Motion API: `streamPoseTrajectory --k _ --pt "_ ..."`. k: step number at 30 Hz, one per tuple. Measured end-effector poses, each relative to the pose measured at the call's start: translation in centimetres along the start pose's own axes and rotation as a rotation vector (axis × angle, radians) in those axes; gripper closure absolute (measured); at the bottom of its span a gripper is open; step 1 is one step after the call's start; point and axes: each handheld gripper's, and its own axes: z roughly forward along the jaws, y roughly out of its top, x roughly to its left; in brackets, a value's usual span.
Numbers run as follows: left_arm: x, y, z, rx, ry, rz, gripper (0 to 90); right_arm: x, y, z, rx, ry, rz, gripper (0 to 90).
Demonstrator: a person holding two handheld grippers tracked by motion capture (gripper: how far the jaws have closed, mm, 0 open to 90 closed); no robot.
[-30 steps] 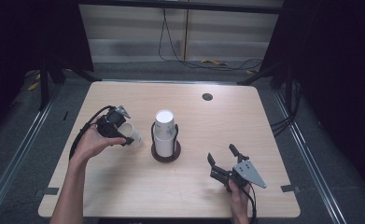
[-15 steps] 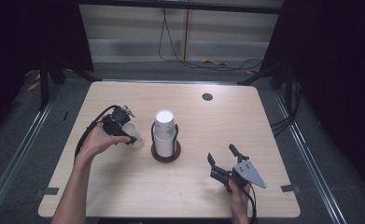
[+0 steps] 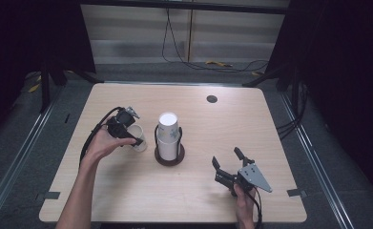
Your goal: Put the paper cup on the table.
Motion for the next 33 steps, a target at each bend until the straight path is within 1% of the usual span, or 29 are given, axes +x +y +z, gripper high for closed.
streamPoseTrajectory --k 2,3,4,7,8,9,10,11,12,14,16,17,18,20,21,22,23,25,27,29,31,32,33 --pt "-0.2 0.0 0.0 -0.003 -0.003 0.0 19.9 0.0 0.0 0.0 0.0 0.0 -0.001 12.9" --pt "-0.3 0.1 0.0 -0.012 0.01 0.011 17.5 0.0 0.0 0.0 -0.001 0.0 -0.003 12.9" --pt "-0.4 0.1 0.0 -0.033 0.022 0.012 17.2 0.0 0.0 0.0 0.0 0.0 -0.002 12.9" --pt "-0.5 0.2 -0.1 -0.045 0.019 0.016 16.9 0.0 0.0 0.0 -0.001 0.0 -0.003 12.8" --pt "-0.5 0.2 -0.2 -0.056 0.02 0.008 16.9 0.0 0.0 0.0 -0.001 0.0 -0.003 12.8" --pt "-0.5 0.2 -0.2 -0.056 0.02 0.008 16.9 0.0 0.0 0.0 -0.001 0.0 -0.003 12.8" --pt "-0.6 0.1 -0.2 -0.065 0.025 0.018 16.9 0.0 0.0 0.0 -0.001 0.0 -0.003 12.8" --pt "-0.6 0.1 -0.2 -0.065 0.025 0.018 16.9 0.0 0.0 0.0 0.0 0.0 -0.002 12.8" --pt "-0.6 -0.1 -0.2 -0.076 0.034 0.014 16.9 0.0 0.0 0.0 -0.002 0.0 -0.002 12.8" --pt "-0.6 -0.2 -0.3 -0.083 0.036 0.01 16.9 0.0 0.0 0.0 -0.001 0.0 -0.003 12.8" --pt "-0.6 -0.7 -0.4 -0.12 0.012 0.002 16.9 0.0 0.0 0.0 -0.001 0.0 -0.003 12.8" --pt "-0.6 -0.7 -0.4 -0.12 0.012 0.002 16.9 0.0 0.0 0.0 0.0 0.0 -0.002 12.8" --pt "-0.7 -0.8 -0.5 -0.135 0.03 -0.004 16.9 0.0 0.0 0.0 0.0 0.0 -0.002 12.8" --pt "-0.8 -0.9 -0.5 -0.138 0.036 -0.004 16.6 0.0 0.0 0.0 0.0 0.0 -0.002 12.8" --pt "-0.8 -1.0 -0.7 -0.148 0.028 -0.005 16.6 0.0 0.0 0.0 0.0 0.0 -0.002 12.8" --pt "-0.8 -1.1 -0.8 -0.169 0.011 -0.015 16.5 0.0 0.0 0.0 0.0 0.0 -0.002 12.8" --pt "-0.8 -1.3 -1.0 -0.184 0.002 -0.017 16.6 0.0 0.0 0.0 0.0 0.0 0.0 12.8" --pt "-0.7 -1.5 -1.3 -0.211 0.003 -0.03 16.6 0.0 0.0 0.0 0.0 0.0 -0.001 12.8" --pt "-0.8 -1.7 -1.6 -0.231 0.013 -0.041 16.0 0.0 0.0 0.0 0.0 0.0 0.0 12.8" --pt "-0.8 -1.7 -1.8 -0.239 0.015 -0.036 16.0 0.0 0.0 0.0 0.0 0.0 -0.002 12.8" --pt "-0.9 -1.9 -1.9 -0.264 0.024 -0.039 16.2 0.0 0.0 0.0 0.0 0.0 -0.002 12.8" --pt "-1.0 -1.9 -1.9 -0.272 0.027 -0.046 16.2 0.0 0.0 0.0 0.0 0.0 -0.002 12.8" --pt "-1.1 -2.2 -2.2 -0.285 0.041 -0.056 16.3 0.0 0.0 0.0 -0.002 0.0 -0.002 12.8"
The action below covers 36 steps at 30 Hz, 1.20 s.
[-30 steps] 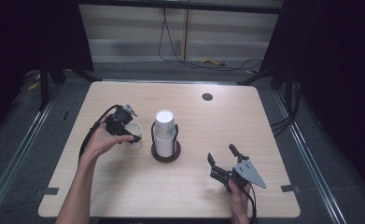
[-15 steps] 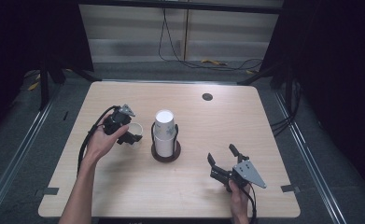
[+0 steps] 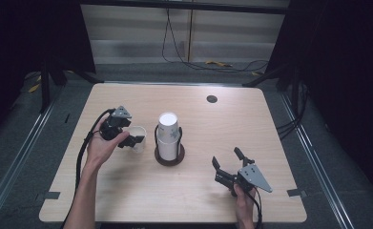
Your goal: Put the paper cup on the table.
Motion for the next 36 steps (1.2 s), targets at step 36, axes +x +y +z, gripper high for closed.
streamPoseTrajectory --k 36 --pt "-6.9 -7.9 -3.1 -0.422 0.125 -0.136 17.5 0.0 0.0 0.0 0.0 0.0 0.0 12.9"
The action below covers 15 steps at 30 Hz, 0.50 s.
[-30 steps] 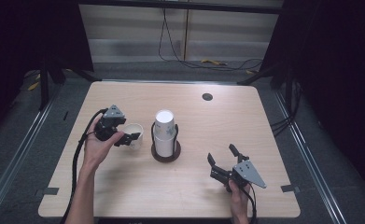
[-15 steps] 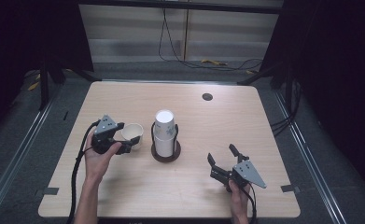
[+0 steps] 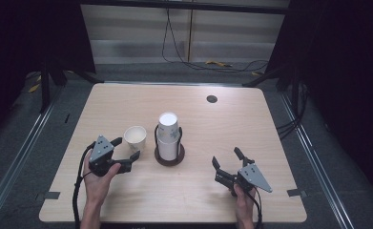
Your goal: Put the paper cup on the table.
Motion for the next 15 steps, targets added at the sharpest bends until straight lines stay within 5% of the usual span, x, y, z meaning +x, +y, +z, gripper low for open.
streamPoseTrajectory --k 3,8,15 --pt "-0.2 -0.9 -0.3 -0.041 -0.008 -0.041 17.5 0.0 0.0 0.0 0.0 0.0 -0.002 12.9" --pt "-1.0 -2.0 -0.5 -0.049 0.023 -0.008 15.5 0.0 0.0 0.0 0.0 0.0 -0.002 12.9" --pt "-2.1 -3.7 -0.3 -0.058 0.0 -0.003 15.5 0.0 0.0 0.0 0.0 0.0 -0.001 12.9"
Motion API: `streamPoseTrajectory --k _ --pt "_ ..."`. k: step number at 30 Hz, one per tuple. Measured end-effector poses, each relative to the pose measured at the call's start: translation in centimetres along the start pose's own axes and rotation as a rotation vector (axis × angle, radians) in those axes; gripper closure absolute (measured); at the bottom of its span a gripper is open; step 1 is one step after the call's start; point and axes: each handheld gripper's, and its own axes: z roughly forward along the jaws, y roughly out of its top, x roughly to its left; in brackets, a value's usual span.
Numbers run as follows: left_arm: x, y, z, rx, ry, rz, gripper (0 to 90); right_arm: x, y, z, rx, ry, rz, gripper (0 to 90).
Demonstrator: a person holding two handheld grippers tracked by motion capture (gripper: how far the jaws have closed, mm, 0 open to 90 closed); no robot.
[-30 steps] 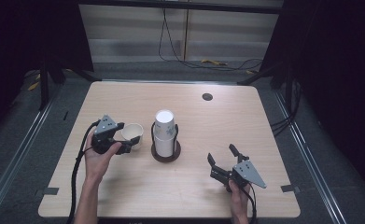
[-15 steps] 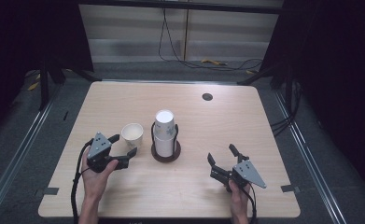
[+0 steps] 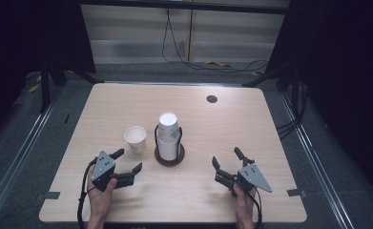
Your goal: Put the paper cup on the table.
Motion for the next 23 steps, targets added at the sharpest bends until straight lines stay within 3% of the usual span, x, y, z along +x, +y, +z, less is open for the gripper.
streamPoseTrajectory --k 2,7,9,12,17,21,23 --pt "-0.5 -0.2 0.1 -0.016 -0.006 -0.016 15.5 0.0 0.0 0.0 0.0 0.0 0.0 12.8" --pt "-1.5 -0.8 0.7 -0.02 0.011 -0.002 15.5 0.0 0.0 0.0 0.0 0.0 -0.001 12.8" --pt "-1.8 -0.9 0.7 -0.046 0.02 -0.002 15.6 0.0 0.0 0.0 0.0 0.0 0.0 12.8" --pt "-2.0 -1.3 0.8 -0.058 0.047 0.005 15.5 0.0 0.0 0.0 0.0 0.0 -0.001 12.8" --pt "-2.0 -1.4 0.5 -0.085 0.057 0.006 15.5 0.0 0.0 0.0 0.0 0.0 0.0 12.9" --pt "-2.1 -1.6 0.2 -0.126 0.073 0.013 15.5 0.0 0.0 0.0 0.0 0.0 0.0 13.0" --pt "-2.3 -1.9 -0.2 -0.169 0.087 0.008 15.5 0.0 0.0 0.0 0.001 0.0 0.0 13.0"
